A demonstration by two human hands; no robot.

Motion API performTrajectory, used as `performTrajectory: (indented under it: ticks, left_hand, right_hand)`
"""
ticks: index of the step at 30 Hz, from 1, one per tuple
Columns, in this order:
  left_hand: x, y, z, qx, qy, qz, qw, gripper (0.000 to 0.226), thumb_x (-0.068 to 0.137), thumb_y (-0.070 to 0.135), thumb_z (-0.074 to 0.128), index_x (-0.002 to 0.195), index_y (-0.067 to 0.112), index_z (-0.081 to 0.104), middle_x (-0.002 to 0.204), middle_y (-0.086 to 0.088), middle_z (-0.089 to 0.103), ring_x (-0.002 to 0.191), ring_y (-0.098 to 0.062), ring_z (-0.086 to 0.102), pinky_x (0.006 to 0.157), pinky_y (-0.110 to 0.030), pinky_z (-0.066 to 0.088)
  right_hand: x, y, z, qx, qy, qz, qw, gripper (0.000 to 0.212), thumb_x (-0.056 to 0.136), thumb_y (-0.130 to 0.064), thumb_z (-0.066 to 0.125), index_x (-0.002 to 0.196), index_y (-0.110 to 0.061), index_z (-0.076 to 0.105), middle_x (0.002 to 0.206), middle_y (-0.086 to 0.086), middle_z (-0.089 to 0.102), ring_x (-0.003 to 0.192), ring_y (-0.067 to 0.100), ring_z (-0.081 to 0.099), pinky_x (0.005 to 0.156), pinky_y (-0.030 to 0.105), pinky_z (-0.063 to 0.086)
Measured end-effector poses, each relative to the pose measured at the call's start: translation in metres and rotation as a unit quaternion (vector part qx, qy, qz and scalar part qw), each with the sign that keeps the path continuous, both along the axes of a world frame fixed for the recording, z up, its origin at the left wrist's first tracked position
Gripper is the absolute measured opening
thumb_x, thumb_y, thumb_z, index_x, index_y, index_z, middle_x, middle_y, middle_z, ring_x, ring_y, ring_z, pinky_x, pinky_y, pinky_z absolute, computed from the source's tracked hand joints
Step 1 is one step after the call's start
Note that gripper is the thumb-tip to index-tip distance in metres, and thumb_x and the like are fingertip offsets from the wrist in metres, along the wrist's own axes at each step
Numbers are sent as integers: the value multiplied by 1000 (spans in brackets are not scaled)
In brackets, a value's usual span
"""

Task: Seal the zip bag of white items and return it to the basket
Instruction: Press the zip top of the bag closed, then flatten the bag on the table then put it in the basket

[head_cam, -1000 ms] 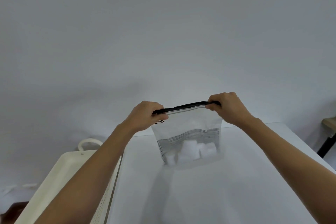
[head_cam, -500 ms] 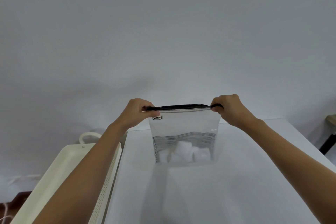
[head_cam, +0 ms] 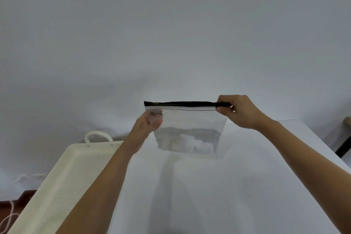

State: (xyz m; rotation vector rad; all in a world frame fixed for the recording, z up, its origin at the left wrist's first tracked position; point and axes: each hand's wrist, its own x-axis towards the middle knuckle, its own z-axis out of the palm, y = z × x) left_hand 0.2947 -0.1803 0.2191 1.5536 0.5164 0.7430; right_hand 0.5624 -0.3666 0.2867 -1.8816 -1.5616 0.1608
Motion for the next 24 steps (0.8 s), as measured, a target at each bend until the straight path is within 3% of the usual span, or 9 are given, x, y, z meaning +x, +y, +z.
performTrajectory:
  ticks: [2, 4, 7, 9, 15, 18, 20, 22, 24]
  left_hand:
    - [-1, -10, -32, -33, 60, -5, 998, 47, 71, 22, 84, 115, 22, 64, 108, 9, 72, 102, -6, 66, 98, -28, 50]
    - [-4, -21, -67, -53, 129, -15, 990, 36, 81, 7, 75, 115, 16, 66, 108, 7, 72, 104, -8, 65, 101, -34, 47]
    - [-15, -42, -111, -120, 166, -32, 978, 24, 90, 5, 64, 114, 1, 65, 110, -6, 72, 108, -22, 65, 93, -38, 50]
    - [-23, -58, -131, -174, 180, -35, 968, 25, 93, 9, 61, 116, 2, 65, 112, -11, 73, 105, -24, 67, 91, -40, 54]
    - [-51, -102, -183, -265, 248, -20, 932, 22, 95, 16, 60, 113, 7, 67, 105, -12, 75, 92, -22, 71, 80, -39, 59]
    - [-61, -116, -204, -274, 311, 9, 910, 22, 95, 13, 60, 112, 1, 66, 102, -16, 74, 85, -20, 71, 84, -46, 59]
    - [-63, -127, -213, -241, 369, 48, 897, 29, 94, 18, 62, 115, -3, 63, 109, -18, 70, 90, -24, 68, 90, -49, 57]
    - [-61, -137, -222, -101, 475, 112, 867, 52, 94, 36, 58, 133, 2, 50, 131, -16, 57, 117, -28, 57, 101, -40, 48]
    - [-55, -148, -228, 46, 500, 161, 849, 69, 96, 47, 46, 150, 9, 25, 153, -14, 31, 141, -30, 32, 113, -41, 33]
  right_hand:
    - [-2, 1, 0, -9, 80, 30, 996, 15, 91, -14, 57, 78, -18, 61, 71, 0, 71, 65, 14, 64, 62, 19, 49]
    - [-3, 5, -6, -13, 197, 49, 979, 12, 92, -8, 59, 81, -6, 62, 78, 15, 73, 73, 20, 74, 66, 23, 58]
    - [2, 12, -22, -6, 301, 21, 953, 11, 89, -4, 65, 82, 4, 62, 78, 23, 71, 71, 32, 75, 61, 31, 61]
    - [7, 14, -38, -1, 346, -23, 938, 11, 86, -4, 70, 84, 6, 64, 82, 27, 72, 66, 33, 74, 55, 30, 60]
    - [2, 20, -125, -56, 385, -149, 909, 22, 79, -5, 76, 90, 8, 62, 82, 27, 73, 55, 27, 73, 48, 26, 58]
    - [-16, 14, -181, -93, 351, -209, 908, 31, 84, -17, 74, 109, -3, 61, 93, 23, 74, 76, 30, 75, 71, 34, 60]
    - [-32, 4, -216, -132, 258, -228, 929, 42, 90, -25, 66, 125, -6, 53, 113, 21, 69, 105, 34, 66, 92, 35, 49]
    - [-55, -10, -250, -159, 228, -210, 937, 49, 96, -29, 56, 137, -6, 42, 134, 22, 56, 125, 36, 52, 103, 38, 38]
    - [-81, -24, -281, -185, 226, -188, 938, 57, 100, -35, 44, 147, -9, 30, 156, 20, 28, 144, 35, 26, 115, 43, 25]
